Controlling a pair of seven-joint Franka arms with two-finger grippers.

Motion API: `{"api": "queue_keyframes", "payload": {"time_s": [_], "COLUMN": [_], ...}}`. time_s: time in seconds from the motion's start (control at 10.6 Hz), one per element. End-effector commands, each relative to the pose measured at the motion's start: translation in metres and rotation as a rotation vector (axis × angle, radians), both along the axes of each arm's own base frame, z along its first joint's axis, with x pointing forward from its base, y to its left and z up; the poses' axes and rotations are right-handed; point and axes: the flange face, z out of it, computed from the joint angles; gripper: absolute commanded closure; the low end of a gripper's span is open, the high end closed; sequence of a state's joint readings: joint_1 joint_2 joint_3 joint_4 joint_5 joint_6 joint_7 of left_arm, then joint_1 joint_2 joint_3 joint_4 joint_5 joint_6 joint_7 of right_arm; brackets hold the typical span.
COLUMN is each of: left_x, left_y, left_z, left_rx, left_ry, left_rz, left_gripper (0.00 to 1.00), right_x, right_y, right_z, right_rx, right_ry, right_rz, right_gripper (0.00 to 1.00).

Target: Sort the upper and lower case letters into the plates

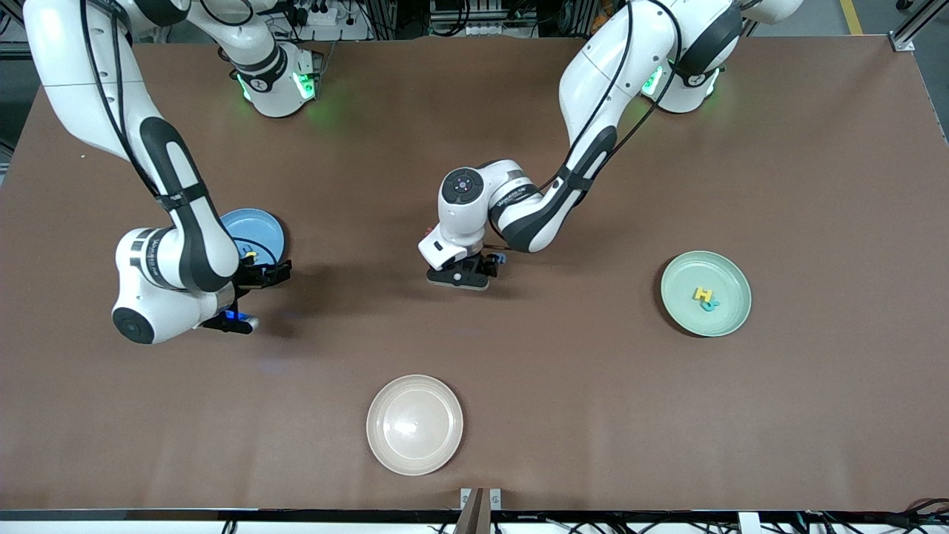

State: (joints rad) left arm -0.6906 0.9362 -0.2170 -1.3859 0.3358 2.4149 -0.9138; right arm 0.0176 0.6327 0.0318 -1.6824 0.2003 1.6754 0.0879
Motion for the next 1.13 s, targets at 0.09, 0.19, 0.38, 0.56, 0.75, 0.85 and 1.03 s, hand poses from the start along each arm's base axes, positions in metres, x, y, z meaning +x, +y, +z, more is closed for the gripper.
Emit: {"api": "queue_keyframes", "payload": {"time_s": [0.09,0.19,0.38,0.56,0.75,0.85,1.03], "left_x": [-0.002,-0.002,-0.002,-0.001,0.003,0.003,0.018], "left_y": [-0.005,-0.005,-0.005,-0.004,-0.003,-0.003,0.005], "left_z": [-0.007,-0.007,-0.007,-0.006,0.001,0.005,0.029], "left_rx": [0.002,0.002,0.002,-0.001,-0.007,-0.013,-0.032], "left_ry": [-0.019,-0.018,-0.018,-0.019,-0.025,-0.026,-0.030], "left_rz": [-0.009,-0.003,-0.003,0.002,0.007,0.011,0.039], "left_gripper": [0.48,0.56,0.81,1.00,1.00,1.00,1.00], "right_x": [-0.003,-0.001,-0.002,-0.002,-0.002,-0.003,-0.003], "right_y": [0.006,0.007,0.007,0.016,0.033,0.038,0.051], "right_z": [0.010,0.017,0.021,0.027,0.029,0.029,0.030], "right_rx": [0.008,0.007,0.003,0.015,0.019,0.018,0.028], "right_ry": [0.015,0.002,-0.001,-0.014,-0.027,-0.028,-0.032], "right_rz": [0.001,0.006,0.011,0.033,0.053,0.059,0.054], "right_gripper": [0.00,0.00,0.00,0.00,0.00,0.00,0.00]}}
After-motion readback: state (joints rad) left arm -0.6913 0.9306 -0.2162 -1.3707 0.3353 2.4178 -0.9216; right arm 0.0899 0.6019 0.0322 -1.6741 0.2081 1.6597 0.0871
